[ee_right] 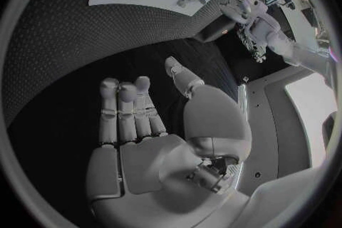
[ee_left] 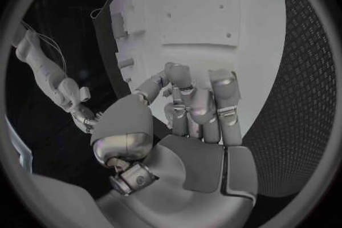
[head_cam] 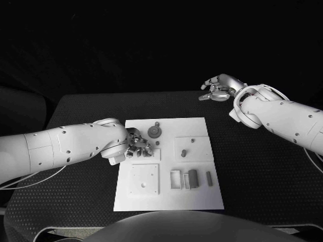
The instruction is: Assemble the parts on the task board
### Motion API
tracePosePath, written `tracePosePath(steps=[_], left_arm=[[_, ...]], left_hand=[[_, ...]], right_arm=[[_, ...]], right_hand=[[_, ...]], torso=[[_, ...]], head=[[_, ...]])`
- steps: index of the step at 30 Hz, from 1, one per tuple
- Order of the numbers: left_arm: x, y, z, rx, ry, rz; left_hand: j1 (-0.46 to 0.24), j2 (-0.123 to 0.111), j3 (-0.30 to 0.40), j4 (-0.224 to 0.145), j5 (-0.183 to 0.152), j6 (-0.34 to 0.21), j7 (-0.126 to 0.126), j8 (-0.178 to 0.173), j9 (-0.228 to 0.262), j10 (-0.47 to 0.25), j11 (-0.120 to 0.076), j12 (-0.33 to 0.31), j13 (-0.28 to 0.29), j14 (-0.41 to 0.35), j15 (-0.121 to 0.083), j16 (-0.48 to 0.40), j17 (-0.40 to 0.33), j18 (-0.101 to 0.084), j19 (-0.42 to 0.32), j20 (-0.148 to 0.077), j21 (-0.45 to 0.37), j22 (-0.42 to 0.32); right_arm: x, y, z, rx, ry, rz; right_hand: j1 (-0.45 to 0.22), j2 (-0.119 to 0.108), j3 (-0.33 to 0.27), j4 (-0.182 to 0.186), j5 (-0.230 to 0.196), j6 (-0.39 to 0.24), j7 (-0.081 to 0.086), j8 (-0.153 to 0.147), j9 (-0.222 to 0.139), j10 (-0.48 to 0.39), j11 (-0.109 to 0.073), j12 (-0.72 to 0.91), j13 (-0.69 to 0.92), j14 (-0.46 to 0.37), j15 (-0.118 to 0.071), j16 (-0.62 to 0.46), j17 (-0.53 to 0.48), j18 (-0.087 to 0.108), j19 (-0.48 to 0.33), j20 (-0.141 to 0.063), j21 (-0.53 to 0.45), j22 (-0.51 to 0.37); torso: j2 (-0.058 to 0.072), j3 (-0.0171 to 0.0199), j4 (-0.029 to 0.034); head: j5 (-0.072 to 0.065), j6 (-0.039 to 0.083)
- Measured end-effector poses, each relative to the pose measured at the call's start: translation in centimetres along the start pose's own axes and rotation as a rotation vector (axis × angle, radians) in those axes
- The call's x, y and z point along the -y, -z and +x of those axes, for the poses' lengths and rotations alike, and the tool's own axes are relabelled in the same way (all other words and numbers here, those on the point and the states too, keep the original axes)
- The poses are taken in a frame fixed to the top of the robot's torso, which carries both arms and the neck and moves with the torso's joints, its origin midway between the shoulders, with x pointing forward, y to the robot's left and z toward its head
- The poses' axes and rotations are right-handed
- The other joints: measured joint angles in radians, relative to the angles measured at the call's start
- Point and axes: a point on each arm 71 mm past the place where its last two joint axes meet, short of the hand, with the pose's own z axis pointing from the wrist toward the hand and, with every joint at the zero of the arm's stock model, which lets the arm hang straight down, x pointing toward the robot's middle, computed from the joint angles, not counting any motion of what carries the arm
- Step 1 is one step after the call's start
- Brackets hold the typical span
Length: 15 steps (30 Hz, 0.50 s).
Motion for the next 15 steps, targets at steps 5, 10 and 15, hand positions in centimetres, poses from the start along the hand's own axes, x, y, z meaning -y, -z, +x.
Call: tracePosePath(steps=[5,10,15], left_arm=[[-0.12,0.03,-0.06,-0.001,0.003,0.003],[-0.24,0.05,-0.12,-0.001,0.006,0.005],[-0.38,0.08,-0.19,-0.001,0.01,0.008]], left_hand=[[0.0,0.0,0.0,0.0,0.0,0.0,0.0,0.0,0.0,0.0,0.0,0.0,-0.001,-0.002,0.002,0.0,0.0,-0.001,0.0,0.0,0.0,0.0],[0.0,0.0,0.0,0.0,0.0,0.0,0.0,0.0,0.0,0.0,0.0,0.0,-0.001,-0.003,0.003,0.0,-0.001,-0.002,0.0,0.0,0.0,0.0],[0.0,0.0,0.0,0.0,0.0,0.0,0.0,0.0,0.0,-0.001,0.001,0.0,-0.001,-0.003,0.003,0.0,-0.001,-0.003,0.0,0.0,0.0,0.0]], right_arm=[[0.01,0.0,0.0,0.0,0.0,0.0],[0.02,0.0,0.0,0.0,0.0,0.001],[0.02,-0.01,0.0,-0.001,0.0,0.001]], right_hand=[[0.0,0.0,0.0,0.0,0.0,0.0,0.0,0.0,0.0,0.0,0.0,0.0,0.0,0.0,0.0,0.0,0.0,0.0,0.0,0.0,0.0,0.0],[0.0,0.0,0.0,0.0,0.0,0.001,0.001,0.0,0.0,0.0,0.0,0.0,-0.001,-0.001,0.001,0.0,0.0,0.0,0.0,0.0,0.0,0.0],[0.0,0.0,0.0,0.0,0.0,0.0,0.001,0.0,0.0,0.0,0.0,0.0,-0.001,-0.001,0.001,0.0,0.0,0.0,0.0,0.0,0.0,0.0]], torso=[[0.0,-0.0002,-0.0002],[0.0,-0.0003,-0.0005],[0.0,-0.0005,-0.0005]], head=[[0.0,0.0],[0.0,0.0],[-0.001,0.0]])
